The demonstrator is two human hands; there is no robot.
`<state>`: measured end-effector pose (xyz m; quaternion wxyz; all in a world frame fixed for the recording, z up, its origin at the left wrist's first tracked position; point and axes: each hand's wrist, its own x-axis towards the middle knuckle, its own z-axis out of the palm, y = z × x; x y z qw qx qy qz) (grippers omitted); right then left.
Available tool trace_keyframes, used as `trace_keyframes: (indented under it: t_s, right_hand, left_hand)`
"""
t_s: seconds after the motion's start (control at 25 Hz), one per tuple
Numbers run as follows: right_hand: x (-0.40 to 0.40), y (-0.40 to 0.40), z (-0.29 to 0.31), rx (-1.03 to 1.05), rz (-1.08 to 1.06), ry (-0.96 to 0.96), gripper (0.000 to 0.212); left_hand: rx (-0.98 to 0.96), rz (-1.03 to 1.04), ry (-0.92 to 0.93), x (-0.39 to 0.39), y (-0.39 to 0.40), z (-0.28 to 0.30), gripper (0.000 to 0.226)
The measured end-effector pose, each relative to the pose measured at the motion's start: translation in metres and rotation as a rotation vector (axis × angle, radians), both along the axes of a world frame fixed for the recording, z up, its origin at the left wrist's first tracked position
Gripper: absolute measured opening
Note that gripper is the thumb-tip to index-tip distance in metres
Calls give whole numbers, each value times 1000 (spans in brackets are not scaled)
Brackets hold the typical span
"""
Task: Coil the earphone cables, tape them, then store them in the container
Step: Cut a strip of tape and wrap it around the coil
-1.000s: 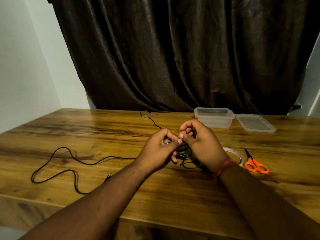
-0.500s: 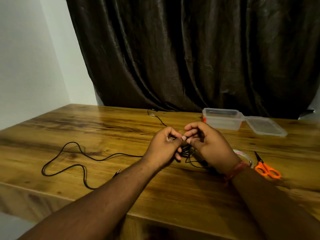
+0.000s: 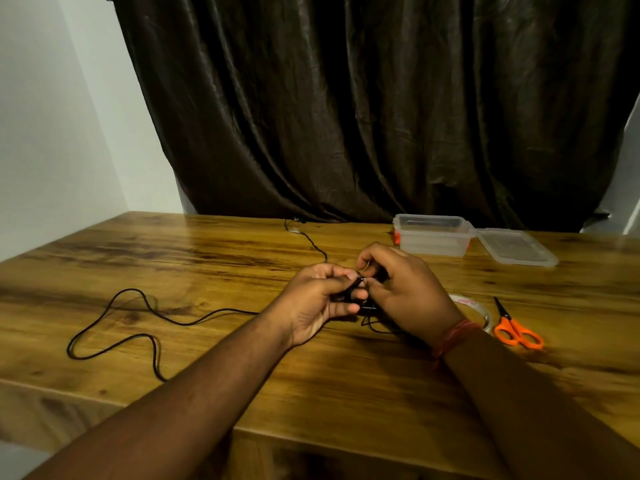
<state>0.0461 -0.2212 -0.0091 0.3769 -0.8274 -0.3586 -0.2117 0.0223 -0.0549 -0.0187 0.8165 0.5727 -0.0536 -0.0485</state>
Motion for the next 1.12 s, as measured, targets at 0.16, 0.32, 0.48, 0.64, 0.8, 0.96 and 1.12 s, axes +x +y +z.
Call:
trace_keyframes:
  t_s: [0.16,0.32,0.48,0.64,0.8,0.96,1.12]
  right_hand:
    - [2,-4,1,126,-14,-6,29]
    - [5,-6,1,253,-21,90,32]
    - [3,-4,2,234,60,145,34]
    - [2,-2,2,172,106,107,32]
    - [3,1,-2,264,169,411,33]
    - [6,3,-2,506,208,522,14]
    - [4,2,0,445,178,467,18]
  left_hand:
    - [-63,5,0,0,3,1,15]
    - [35,46,-36,-1,4,1,11]
    - [408,241,-271,-4,1,-3,6]
    - [618,308,-511,-6,-2,-4,6]
    - [312,241,-372,-2,1,-4,9]
    - [175,244,-330,0,2,0,15]
    - [275,239,-319,-3,-2,-1,7]
